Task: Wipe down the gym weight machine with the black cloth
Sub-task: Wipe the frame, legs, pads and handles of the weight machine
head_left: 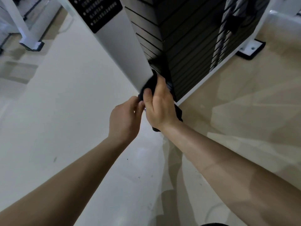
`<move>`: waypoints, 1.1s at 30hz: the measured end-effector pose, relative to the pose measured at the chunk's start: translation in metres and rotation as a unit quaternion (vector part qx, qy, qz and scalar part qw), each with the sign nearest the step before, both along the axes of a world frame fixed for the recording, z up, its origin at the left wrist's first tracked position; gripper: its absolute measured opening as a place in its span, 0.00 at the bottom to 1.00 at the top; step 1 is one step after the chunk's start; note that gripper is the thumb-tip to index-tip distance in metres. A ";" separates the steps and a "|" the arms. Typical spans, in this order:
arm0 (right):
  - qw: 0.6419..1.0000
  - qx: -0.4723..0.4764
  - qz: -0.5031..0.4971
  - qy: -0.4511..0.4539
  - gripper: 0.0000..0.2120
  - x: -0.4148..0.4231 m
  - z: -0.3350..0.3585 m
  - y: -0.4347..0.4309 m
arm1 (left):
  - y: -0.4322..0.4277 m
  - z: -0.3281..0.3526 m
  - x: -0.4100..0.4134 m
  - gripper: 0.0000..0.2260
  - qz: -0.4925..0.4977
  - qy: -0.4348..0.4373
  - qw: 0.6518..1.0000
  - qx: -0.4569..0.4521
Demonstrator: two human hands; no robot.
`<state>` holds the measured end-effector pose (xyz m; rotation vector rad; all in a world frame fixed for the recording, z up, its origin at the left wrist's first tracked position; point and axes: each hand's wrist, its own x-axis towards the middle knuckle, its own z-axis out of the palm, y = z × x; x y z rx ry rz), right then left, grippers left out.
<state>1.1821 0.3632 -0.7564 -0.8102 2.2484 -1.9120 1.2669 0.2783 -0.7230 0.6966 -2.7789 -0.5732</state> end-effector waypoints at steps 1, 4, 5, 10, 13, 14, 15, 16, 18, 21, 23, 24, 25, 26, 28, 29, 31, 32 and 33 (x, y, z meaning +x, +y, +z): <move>1.000 0.001 0.001 0.009 0.27 -0.001 -0.003 -0.001 | -0.001 -0.003 0.000 0.15 -0.004 0.001 1.000 -0.001; 0.999 0.048 0.026 -0.003 0.27 -0.005 -0.031 0.002 | -0.003 -0.018 -0.001 0.14 -0.019 -0.034 0.999 -0.026; 0.998 0.063 0.029 -0.011 0.28 -0.004 -0.043 0.004 | -0.005 -0.026 -0.001 0.14 -0.028 -0.059 0.997 -0.038; 0.995 0.091 0.017 -0.038 0.29 -0.002 -0.088 0.007 | -0.013 -0.067 -0.007 0.14 -0.028 -0.126 0.989 -0.067; 0.993 0.100 0.012 -0.054 0.30 0.002 -0.105 0.008 | -0.012 -0.085 -0.009 0.15 -0.018 -0.147 0.987 -0.064; 0.993 0.099 0.012 -0.060 0.30 0.003 -0.107 0.008 | -0.013 -0.089 -0.009 0.16 -0.016 -0.148 0.987 -0.058; 0.993 0.098 0.011 -0.064 0.30 0.004 -0.107 0.007 | -0.013 -0.091 -0.009 0.17 -0.017 -0.149 0.987 -0.055; 0.993 0.098 0.010 -0.067 0.30 0.004 -0.106 0.007 | -0.014 -0.093 -0.009 0.18 -0.020 -0.151 0.987 -0.054; 0.992 0.104 0.010 -0.073 0.30 0.003 -0.103 0.008 | -0.014 -0.092 -0.007 0.19 -0.026 -0.153 0.987 -0.050; 0.992 0.089 0.002 -0.094 0.25 0.005 -0.085 0.010 | -0.014 -0.082 -0.004 0.16 -0.037 -0.137 0.989 -0.053; 0.993 0.066 -0.005 -0.099 0.23 0.008 -0.062 0.010 | -0.014 -0.068 -0.004 0.14 -0.034 -0.116 0.991 -0.057; 0.993 0.060 -0.007 -0.100 0.22 0.010 -0.051 0.010 | -0.013 -0.060 -0.004 0.14 -0.033 -0.110 0.992 -0.060; 0.993 0.058 -0.004 -0.101 0.22 0.010 -0.042 0.011 | -0.012 -0.051 -0.004 0.14 -0.031 -0.105 0.992 -0.063; 0.993 0.063 0.002 -0.102 0.21 0.011 -0.035 0.013 | -0.010 -0.043 -0.003 0.15 -0.028 -0.100 0.993 -0.063; 0.991 0.093 0.010 -0.095 0.20 0.012 -0.029 0.014 | -0.004 -0.032 0.000 0.13 -0.023 -0.091 0.994 -0.047; 0.989 0.111 0.010 -0.095 0.20 0.012 -0.030 0.015 | -0.001 -0.032 0.002 0.12 -0.020 -0.096 0.995 -0.033; 0.984 0.139 0.008 -0.107 0.24 0.014 -0.037 0.015 | 0.006 -0.038 0.002 0.11 -0.003 -0.128 0.992 0.002; 0.982 0.151 0.005 -0.117 0.27 0.014 -0.042 0.014 | 0.009 -0.044 0.001 0.11 0.006 -0.146 0.989 0.019; 0.978 0.165 0.006 -0.124 0.30 0.013 -0.049 0.014 | 0.012 -0.052 -0.001 0.12 0.015 -0.161 0.986 0.035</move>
